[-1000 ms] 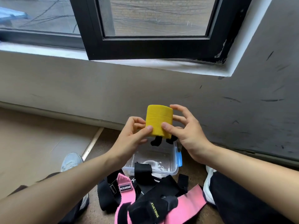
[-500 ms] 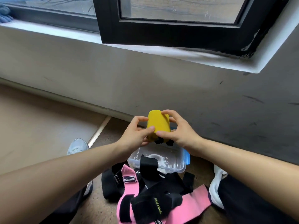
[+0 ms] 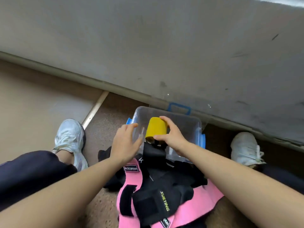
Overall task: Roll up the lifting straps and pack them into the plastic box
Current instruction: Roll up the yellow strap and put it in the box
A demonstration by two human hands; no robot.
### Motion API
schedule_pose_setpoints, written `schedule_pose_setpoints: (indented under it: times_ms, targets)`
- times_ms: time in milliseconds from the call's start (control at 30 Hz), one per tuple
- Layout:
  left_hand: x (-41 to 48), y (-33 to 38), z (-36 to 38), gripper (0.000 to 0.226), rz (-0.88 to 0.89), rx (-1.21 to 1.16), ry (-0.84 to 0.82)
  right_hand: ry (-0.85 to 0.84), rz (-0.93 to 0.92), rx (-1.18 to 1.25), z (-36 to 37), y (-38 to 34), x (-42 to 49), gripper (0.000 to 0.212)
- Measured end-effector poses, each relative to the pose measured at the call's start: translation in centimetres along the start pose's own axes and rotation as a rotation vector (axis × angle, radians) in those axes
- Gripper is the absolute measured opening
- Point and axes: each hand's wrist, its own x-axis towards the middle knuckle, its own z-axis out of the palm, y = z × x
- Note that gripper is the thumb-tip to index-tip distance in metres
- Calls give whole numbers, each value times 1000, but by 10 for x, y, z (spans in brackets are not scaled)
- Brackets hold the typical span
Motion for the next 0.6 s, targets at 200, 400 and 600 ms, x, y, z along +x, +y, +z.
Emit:
schedule_pose_setpoints:
  times_ms: [200, 400, 600]
  targets:
    - [-16, -19, 30, 78, -29, 20, 74, -1, 9, -68, 22, 27, 38, 88]
    - [-17, -27, 36, 82, -8, -67, 101, -51, -57, -280, 40, 35, 62, 94]
    - [-17, -31, 37, 83, -4, -108, 105, -237, -86, -437, 22, 20, 76, 98]
